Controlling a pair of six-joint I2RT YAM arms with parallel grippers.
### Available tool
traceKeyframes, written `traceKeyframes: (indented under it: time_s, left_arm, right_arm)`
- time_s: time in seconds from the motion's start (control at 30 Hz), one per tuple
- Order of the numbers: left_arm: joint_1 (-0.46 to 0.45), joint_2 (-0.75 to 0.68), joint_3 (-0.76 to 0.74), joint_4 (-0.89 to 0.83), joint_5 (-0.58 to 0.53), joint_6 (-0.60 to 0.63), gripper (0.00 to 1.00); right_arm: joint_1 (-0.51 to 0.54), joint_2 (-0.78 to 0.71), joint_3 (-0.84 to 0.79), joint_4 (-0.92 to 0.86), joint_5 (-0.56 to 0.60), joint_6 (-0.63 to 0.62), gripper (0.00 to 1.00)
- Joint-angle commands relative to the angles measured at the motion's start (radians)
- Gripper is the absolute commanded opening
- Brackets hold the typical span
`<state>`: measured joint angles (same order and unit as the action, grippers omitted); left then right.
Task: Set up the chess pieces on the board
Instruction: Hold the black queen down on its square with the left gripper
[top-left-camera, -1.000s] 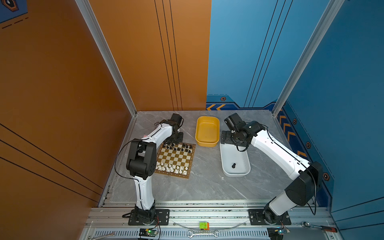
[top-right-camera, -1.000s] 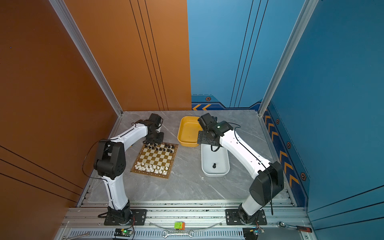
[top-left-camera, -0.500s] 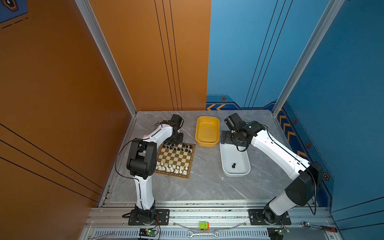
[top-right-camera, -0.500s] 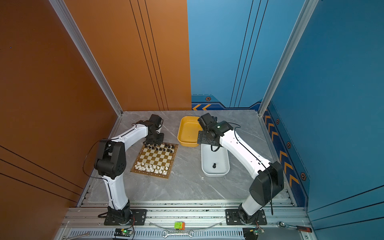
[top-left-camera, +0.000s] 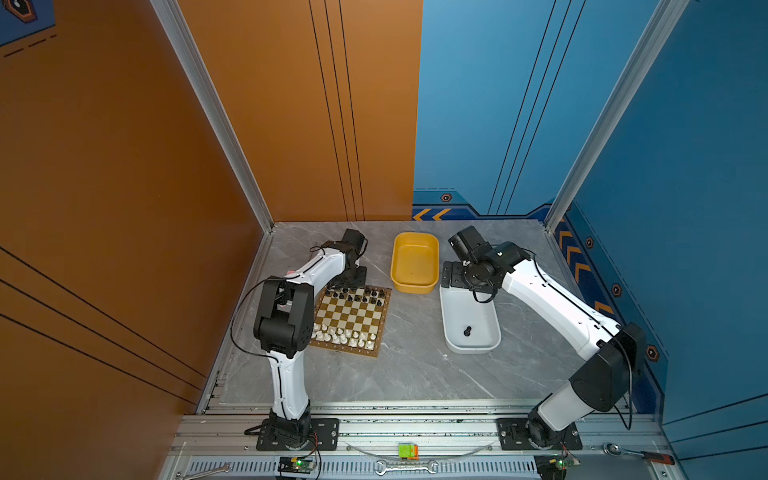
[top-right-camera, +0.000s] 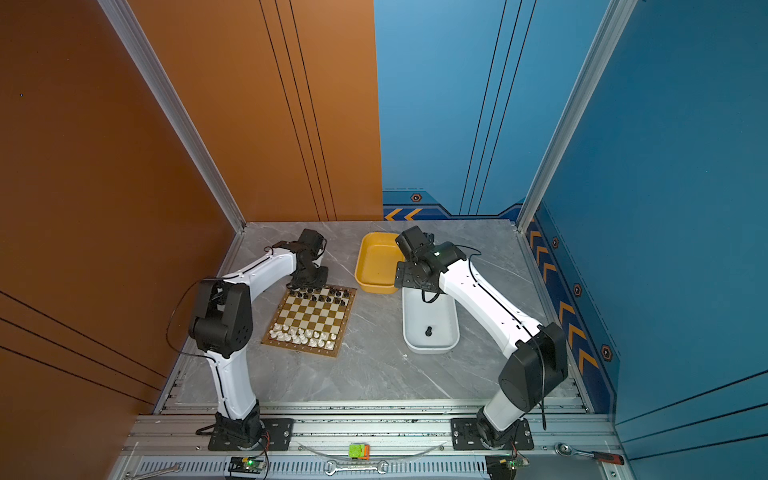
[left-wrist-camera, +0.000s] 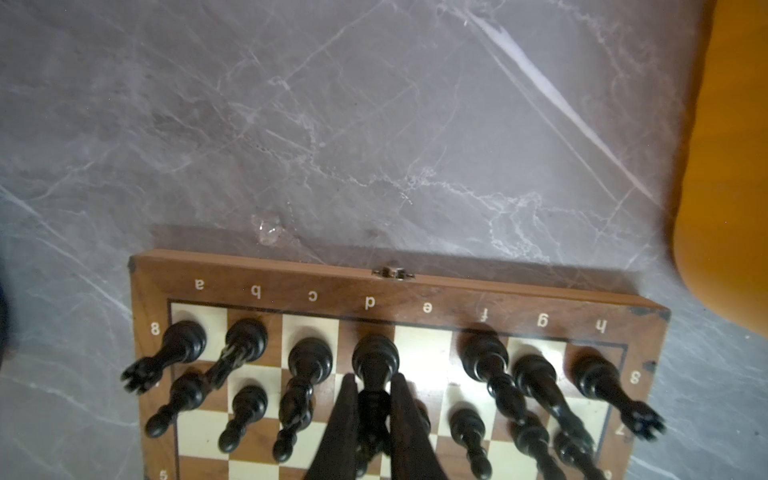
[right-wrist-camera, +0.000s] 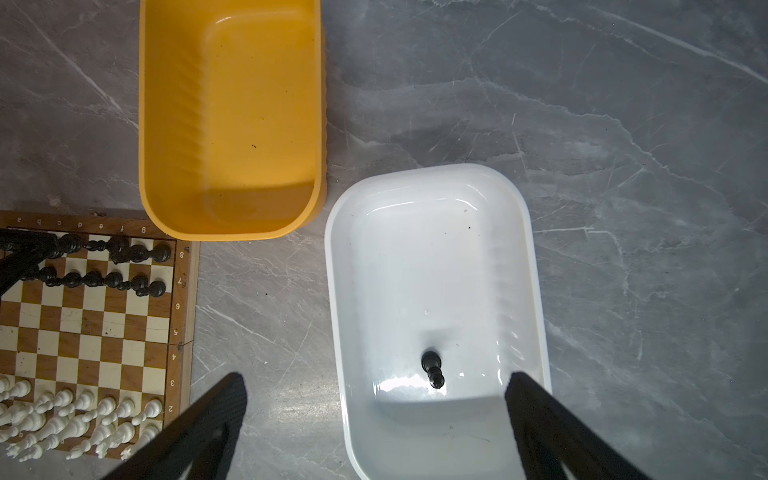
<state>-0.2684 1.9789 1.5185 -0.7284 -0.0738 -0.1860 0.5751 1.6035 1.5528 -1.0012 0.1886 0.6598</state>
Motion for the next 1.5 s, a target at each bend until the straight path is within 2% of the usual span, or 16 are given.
traceKeyframes:
  time_s: [0.0, 0.5, 0.83, 1.03, 1.47]
  left_arm:
    - [-0.003, 0.017, -0.020, -0.011, 0.010, 0.016, 0.10]
    - [-0.015, 0.011, -0.030, -0.012, 0.009, 0.013, 0.10]
    - [-0.018, 0.009, -0.023, -0.013, 0.011, 0.011, 0.26]
    - [-0.022, 0.012, -0.017, -0.011, 0.005, 0.008, 0.30]
    - [-0.027, 0.009, -0.014, -0.014, -0.003, 0.001, 0.22]
  right_arm:
    - [0.002, 0.021, -0.001, -0.002, 0.025, 0.015, 1.00]
    - [0.003, 0.029, -0.001, 0.001, 0.023, 0.012, 1.00]
    - [0.002, 0.021, -0.008, 0.001, 0.023, 0.009, 1.00]
    - [0.002, 0.019, -0.010, 0.001, 0.024, 0.006, 1.00]
    - [-0.006, 0.014, -0.010, 0.001, 0.023, -0.005, 1.00]
